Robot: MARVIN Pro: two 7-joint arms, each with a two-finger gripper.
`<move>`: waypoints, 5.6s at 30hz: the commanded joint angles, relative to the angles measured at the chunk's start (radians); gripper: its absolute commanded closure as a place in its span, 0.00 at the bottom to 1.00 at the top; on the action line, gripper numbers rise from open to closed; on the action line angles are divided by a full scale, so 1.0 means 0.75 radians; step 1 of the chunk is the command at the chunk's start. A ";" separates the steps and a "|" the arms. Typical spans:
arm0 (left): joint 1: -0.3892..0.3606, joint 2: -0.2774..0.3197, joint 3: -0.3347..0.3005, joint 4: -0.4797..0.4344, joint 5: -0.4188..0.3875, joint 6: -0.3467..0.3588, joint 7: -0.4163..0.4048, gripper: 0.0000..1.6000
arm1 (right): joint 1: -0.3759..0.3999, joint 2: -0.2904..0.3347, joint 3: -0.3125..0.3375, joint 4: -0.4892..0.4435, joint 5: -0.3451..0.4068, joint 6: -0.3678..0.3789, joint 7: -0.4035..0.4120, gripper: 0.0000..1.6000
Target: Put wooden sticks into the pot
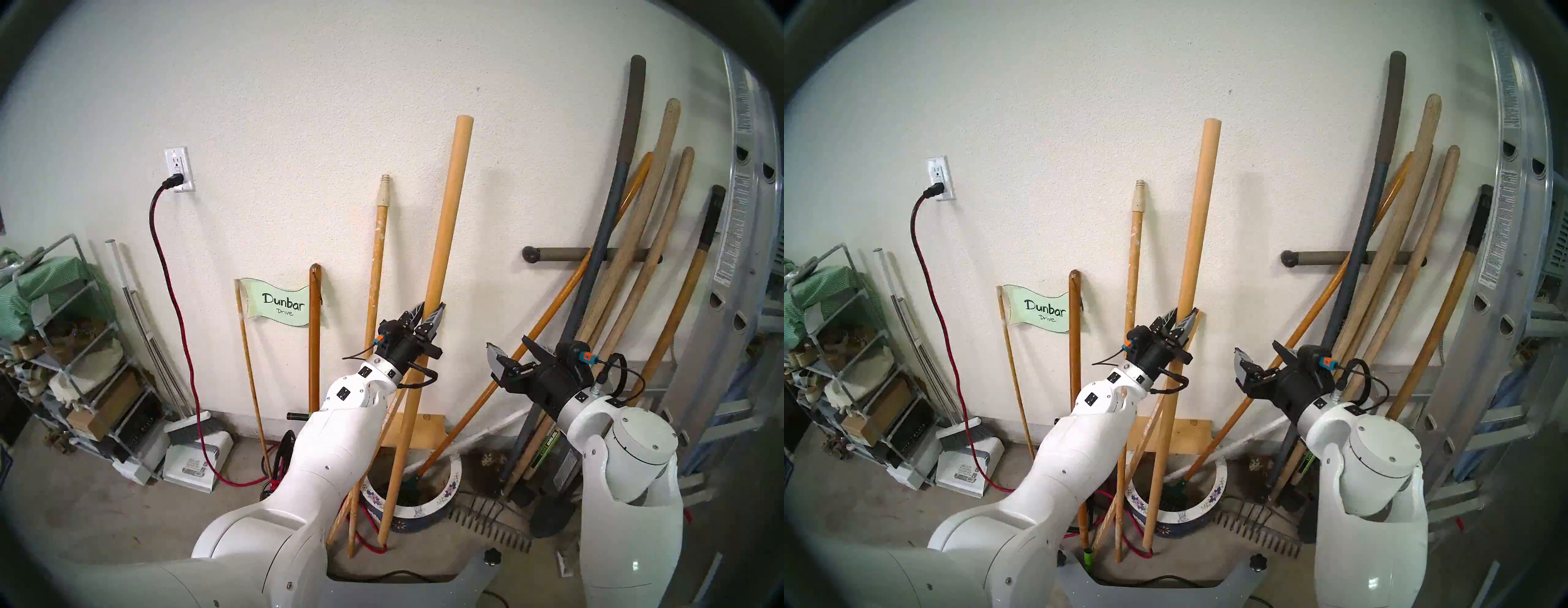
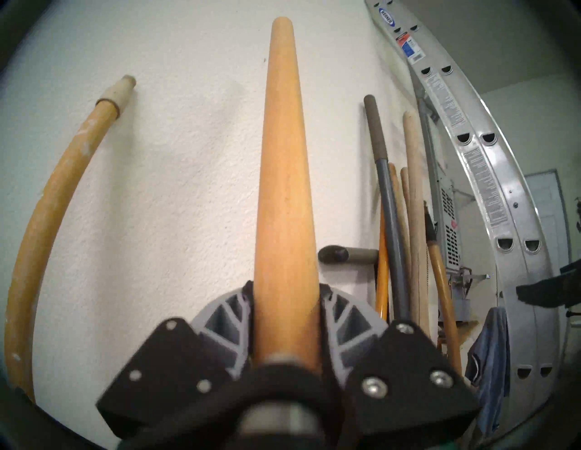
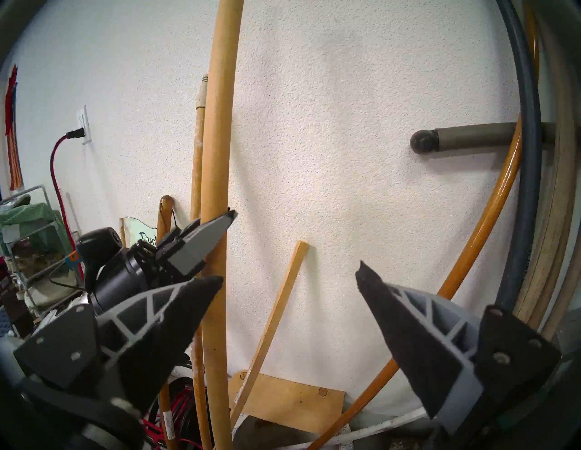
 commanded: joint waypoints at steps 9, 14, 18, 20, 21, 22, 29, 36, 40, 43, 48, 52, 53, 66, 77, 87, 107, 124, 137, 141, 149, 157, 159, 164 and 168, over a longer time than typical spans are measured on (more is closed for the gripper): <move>-0.014 -0.024 0.004 -0.270 -0.056 -0.029 -0.075 1.00 | 0.000 0.000 0.000 0.000 0.000 0.000 0.000 0.00; -0.013 -0.033 0.010 -0.355 -0.075 -0.018 -0.097 1.00 | 0.000 0.000 0.000 0.000 0.000 0.000 0.000 0.00; -0.001 -0.040 0.018 -0.417 -0.089 -0.003 -0.113 1.00 | 0.000 0.000 0.000 0.000 0.000 0.000 0.000 0.00; 0.005 -0.047 0.025 -0.447 -0.096 0.006 -0.121 1.00 | 0.000 0.000 0.000 0.000 0.000 0.000 0.000 0.00; 0.010 -0.051 0.028 -0.464 -0.102 0.013 -0.124 1.00 | 0.000 0.000 0.000 0.000 0.000 0.000 0.000 0.00; 0.014 -0.053 0.032 -0.479 -0.104 0.019 -0.126 1.00 | 0.000 0.000 0.000 0.000 0.000 0.000 0.000 0.00; 0.047 -0.041 0.065 -0.597 -0.126 0.065 -0.136 1.00 | 0.000 0.000 0.000 0.000 0.000 0.000 0.000 0.00; 0.115 0.003 0.090 -0.726 -0.141 0.179 -0.114 1.00 | 0.000 0.000 0.000 0.000 0.000 0.000 0.000 0.00; 0.158 0.029 0.110 -0.810 -0.152 0.259 -0.088 1.00 | 0.000 0.000 0.000 -0.001 -0.001 0.000 0.000 0.00; 0.174 0.040 0.123 -0.850 -0.160 0.309 -0.068 1.00 | 0.000 0.000 0.000 -0.001 -0.001 0.000 0.000 0.00; 0.220 0.067 0.138 -0.948 -0.160 0.413 -0.019 1.00 | 0.000 0.001 0.000 -0.001 -0.001 0.000 0.000 0.00; 0.248 0.082 0.153 -1.018 -0.157 0.495 0.011 1.00 | 0.000 0.001 0.000 -0.001 -0.001 0.000 0.000 0.00; 0.257 0.087 0.154 -1.043 -0.158 0.516 0.023 1.00 | 0.000 0.001 0.000 -0.001 -0.001 0.000 0.000 0.00; 0.368 0.144 0.142 -1.237 -0.098 0.744 0.143 1.00 | 0.000 0.001 0.000 -0.001 -0.001 0.000 0.001 0.00; 0.456 0.207 0.137 -1.455 0.094 1.076 0.340 1.00 | 0.000 0.002 0.000 -0.001 -0.001 0.001 0.001 0.00; 0.458 0.193 0.165 -1.493 0.146 1.244 0.400 1.00 | 0.000 0.002 0.000 -0.001 -0.002 0.002 0.001 0.00; 0.490 0.201 0.151 -1.291 0.145 1.198 0.423 1.00 | 0.000 0.002 0.000 -0.001 -0.002 0.002 0.001 0.00; 0.377 0.161 0.155 -0.968 0.159 1.135 0.433 1.00 | 0.000 0.002 0.000 -0.001 -0.002 0.002 0.001 0.00; 0.280 0.141 0.170 -0.717 0.168 1.088 0.439 1.00 | 0.000 0.002 0.000 -0.001 -0.002 0.002 0.001 0.00; 0.241 0.124 0.174 -0.621 0.164 1.071 0.443 1.00 | 0.000 0.002 0.000 -0.001 -0.002 0.002 0.001 0.00; 0.177 0.100 0.179 -0.484 0.161 1.044 0.462 1.00 | 0.000 0.002 0.000 -0.001 -0.002 0.001 0.001 0.00; 0.099 0.072 0.178 -0.345 0.155 1.018 0.479 1.00 | 0.000 0.002 0.000 -0.001 -0.002 0.001 0.001 0.00; 0.079 0.067 0.179 -0.315 0.153 1.014 0.479 1.00 | 0.000 0.002 0.000 -0.001 -0.002 0.001 0.001 0.00; 0.021 0.042 0.179 -0.219 0.149 1.001 0.490 1.00 | 0.000 0.002 0.000 -0.001 -0.002 0.001 0.001 0.00; -0.035 0.024 0.173 -0.128 0.143 0.985 0.497 1.00 | 0.000 0.002 0.000 -0.001 -0.002 0.001 0.001 0.00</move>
